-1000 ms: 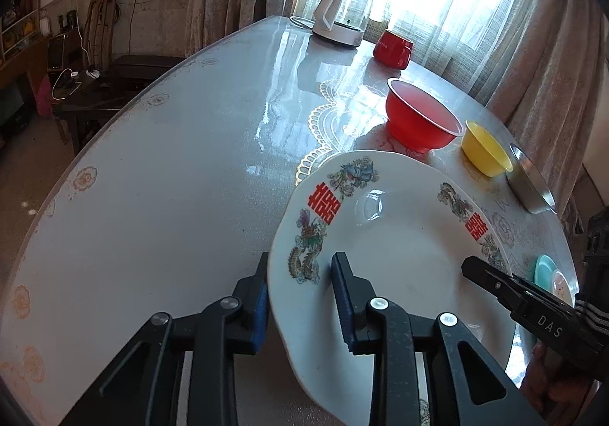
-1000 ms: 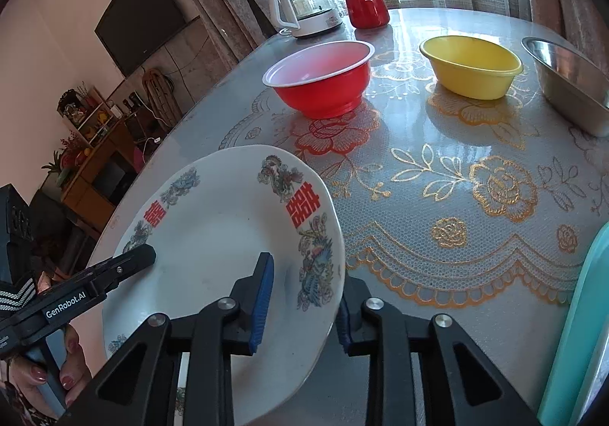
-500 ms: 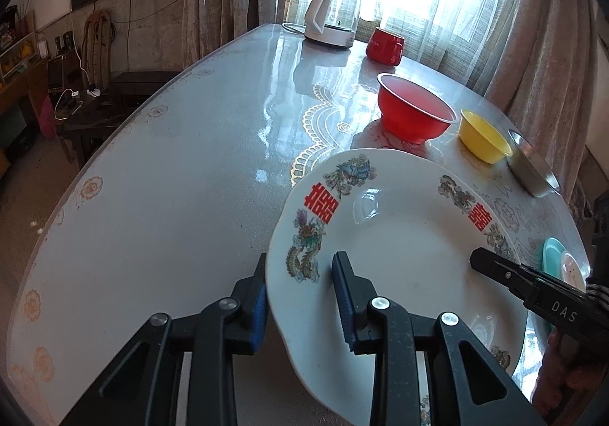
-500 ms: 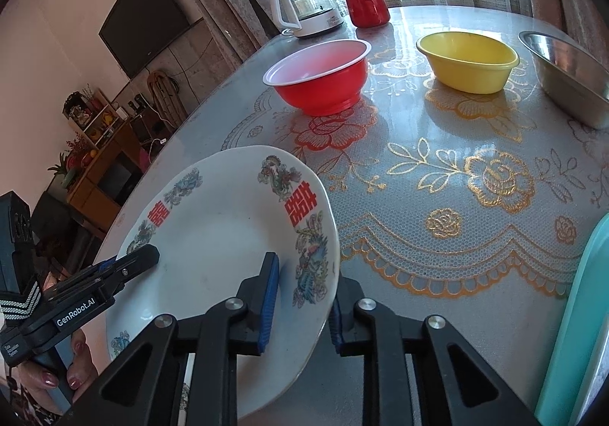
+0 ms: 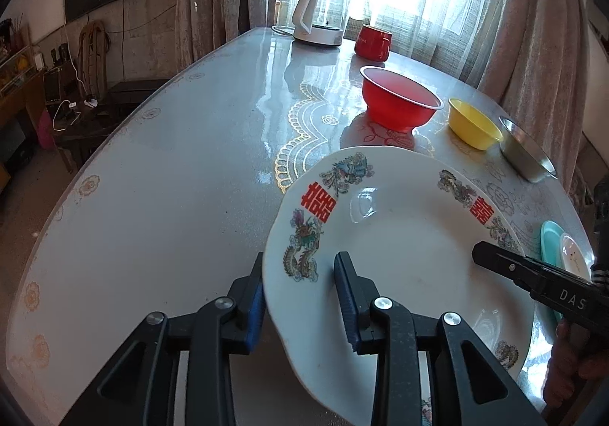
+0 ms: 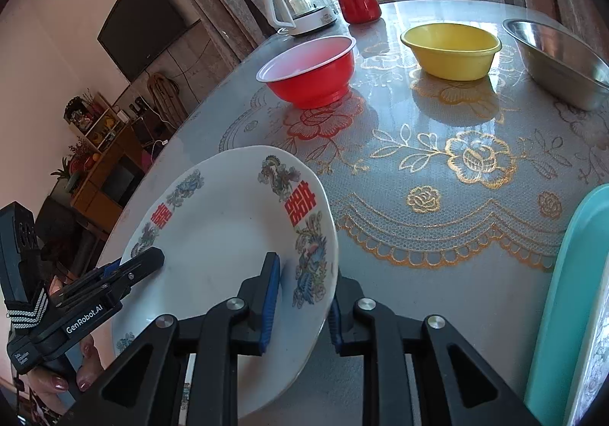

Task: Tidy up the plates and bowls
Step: 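Lift the dragon-print plate with the right gripper and carry it toward the stack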

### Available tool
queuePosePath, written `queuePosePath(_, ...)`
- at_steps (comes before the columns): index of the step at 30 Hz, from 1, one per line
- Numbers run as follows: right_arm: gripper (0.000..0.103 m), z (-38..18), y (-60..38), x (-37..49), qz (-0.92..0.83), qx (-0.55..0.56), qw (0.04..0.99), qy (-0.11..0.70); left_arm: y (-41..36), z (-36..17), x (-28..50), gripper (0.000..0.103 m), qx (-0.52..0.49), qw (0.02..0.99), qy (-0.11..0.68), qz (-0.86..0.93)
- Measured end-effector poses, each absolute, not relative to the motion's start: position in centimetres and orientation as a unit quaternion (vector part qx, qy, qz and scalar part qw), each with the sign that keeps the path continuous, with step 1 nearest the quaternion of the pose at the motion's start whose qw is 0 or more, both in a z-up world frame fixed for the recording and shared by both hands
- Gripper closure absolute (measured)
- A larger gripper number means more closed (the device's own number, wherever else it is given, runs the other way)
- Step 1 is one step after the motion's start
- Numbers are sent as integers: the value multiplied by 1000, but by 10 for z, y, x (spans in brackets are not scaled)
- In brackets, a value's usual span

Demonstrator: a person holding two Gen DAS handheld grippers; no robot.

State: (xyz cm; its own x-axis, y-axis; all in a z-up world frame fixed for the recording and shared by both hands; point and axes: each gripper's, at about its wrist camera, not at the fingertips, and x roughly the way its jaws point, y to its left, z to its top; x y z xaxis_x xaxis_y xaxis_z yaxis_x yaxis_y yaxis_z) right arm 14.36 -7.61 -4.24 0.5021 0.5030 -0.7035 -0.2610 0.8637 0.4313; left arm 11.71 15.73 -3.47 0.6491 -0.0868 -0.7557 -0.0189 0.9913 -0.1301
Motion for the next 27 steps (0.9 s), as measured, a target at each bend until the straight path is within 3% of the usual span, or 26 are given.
queuePosePath(27, 80, -10, -111, 104, 196, 85, 896, 389, 114, -10, 99, 68, -45, 922, 382, -37)
